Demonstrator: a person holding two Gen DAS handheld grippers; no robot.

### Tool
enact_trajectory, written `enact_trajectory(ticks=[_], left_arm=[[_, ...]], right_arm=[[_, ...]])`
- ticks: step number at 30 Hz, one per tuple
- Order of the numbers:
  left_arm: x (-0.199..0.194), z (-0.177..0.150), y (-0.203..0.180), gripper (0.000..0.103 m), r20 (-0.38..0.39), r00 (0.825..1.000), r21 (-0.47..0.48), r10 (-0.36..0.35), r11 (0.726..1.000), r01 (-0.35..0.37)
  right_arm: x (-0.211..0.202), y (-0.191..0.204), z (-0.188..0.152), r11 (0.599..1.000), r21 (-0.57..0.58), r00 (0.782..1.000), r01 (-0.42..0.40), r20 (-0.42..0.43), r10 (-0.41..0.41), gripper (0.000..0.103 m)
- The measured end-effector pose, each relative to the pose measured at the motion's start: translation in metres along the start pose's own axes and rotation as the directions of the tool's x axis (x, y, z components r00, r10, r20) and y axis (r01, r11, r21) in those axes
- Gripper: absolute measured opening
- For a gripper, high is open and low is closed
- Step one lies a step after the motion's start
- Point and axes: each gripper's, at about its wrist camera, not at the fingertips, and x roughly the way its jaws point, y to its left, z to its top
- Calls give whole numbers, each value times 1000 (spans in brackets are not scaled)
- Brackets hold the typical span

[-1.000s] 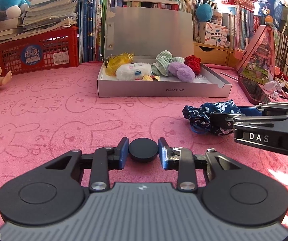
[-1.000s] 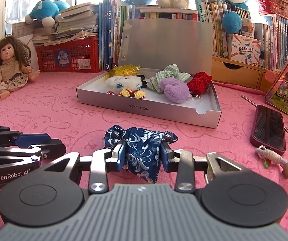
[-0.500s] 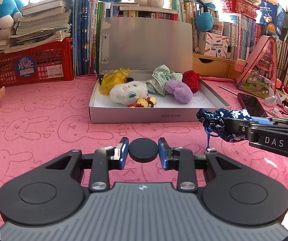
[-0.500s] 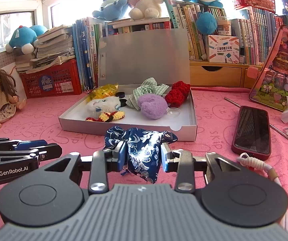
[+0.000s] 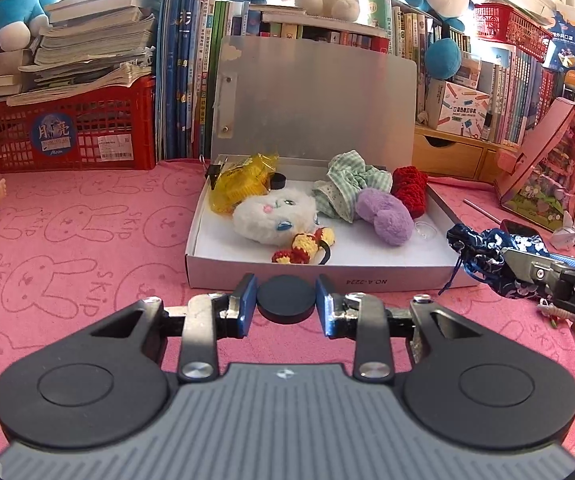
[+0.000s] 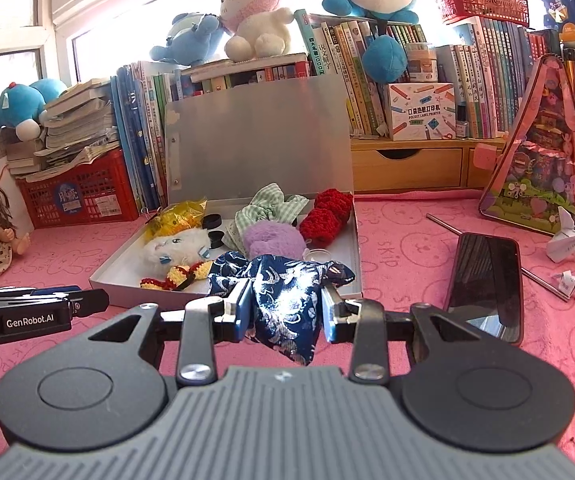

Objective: Organize objects
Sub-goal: 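Carry the black lid and blue floral pouch over into the white box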

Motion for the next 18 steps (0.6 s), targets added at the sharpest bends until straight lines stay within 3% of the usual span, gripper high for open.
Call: enact_trajectory(ticks=[18], left_arm=[[31, 29, 9, 37, 41, 999, -3, 8, 1000, -8]], right_arm=[[24, -8, 18, 999, 33, 1000, 17, -10, -16, 39]])
